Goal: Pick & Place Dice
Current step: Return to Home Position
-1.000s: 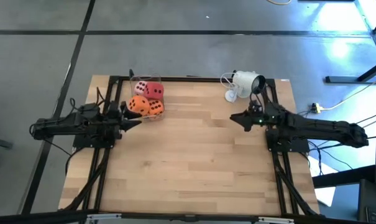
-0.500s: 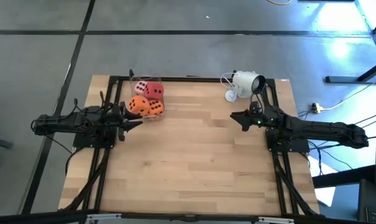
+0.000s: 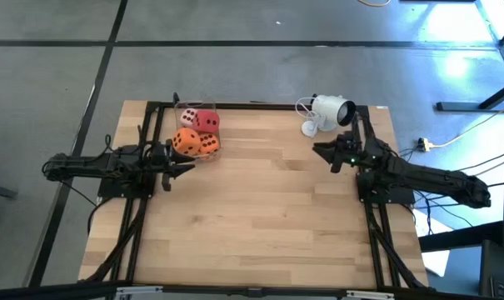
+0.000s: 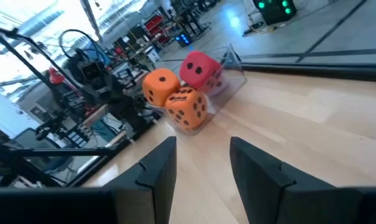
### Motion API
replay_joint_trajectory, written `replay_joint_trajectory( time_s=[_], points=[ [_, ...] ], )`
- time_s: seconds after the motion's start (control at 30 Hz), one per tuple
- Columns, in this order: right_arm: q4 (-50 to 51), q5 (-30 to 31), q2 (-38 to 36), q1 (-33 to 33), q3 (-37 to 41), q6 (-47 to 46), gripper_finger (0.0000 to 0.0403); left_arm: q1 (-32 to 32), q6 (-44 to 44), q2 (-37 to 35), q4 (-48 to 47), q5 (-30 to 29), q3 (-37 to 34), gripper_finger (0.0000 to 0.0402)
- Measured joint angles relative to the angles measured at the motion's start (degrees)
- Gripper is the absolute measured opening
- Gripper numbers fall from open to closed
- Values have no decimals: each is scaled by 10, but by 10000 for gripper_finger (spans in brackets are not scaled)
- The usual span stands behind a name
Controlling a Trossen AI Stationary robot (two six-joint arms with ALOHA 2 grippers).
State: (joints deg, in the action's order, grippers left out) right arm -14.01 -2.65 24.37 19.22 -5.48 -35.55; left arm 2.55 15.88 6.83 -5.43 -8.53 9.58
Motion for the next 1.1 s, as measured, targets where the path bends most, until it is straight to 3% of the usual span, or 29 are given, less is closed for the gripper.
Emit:
replay_joint_trajectory(
  time_s=[0.3, 0.63, 0.87, 1.1],
  points=[
    [86, -23, -74, 25, -1, 1, 151, 0, 0, 0, -9, 6, 0, 120],
    [115, -24, -81, 28, -1, 26, 151, 0, 17, 0, -43, 8, -10, 120],
    [115, -28, -81, 28, -1, 28, 151, -10, 32, 0, 75, 20, -86, 120],
    [151, -30, -81, 28, -1, 41, 151, -20, 23, 6, 74, 13, -88, 120]
  ],
)
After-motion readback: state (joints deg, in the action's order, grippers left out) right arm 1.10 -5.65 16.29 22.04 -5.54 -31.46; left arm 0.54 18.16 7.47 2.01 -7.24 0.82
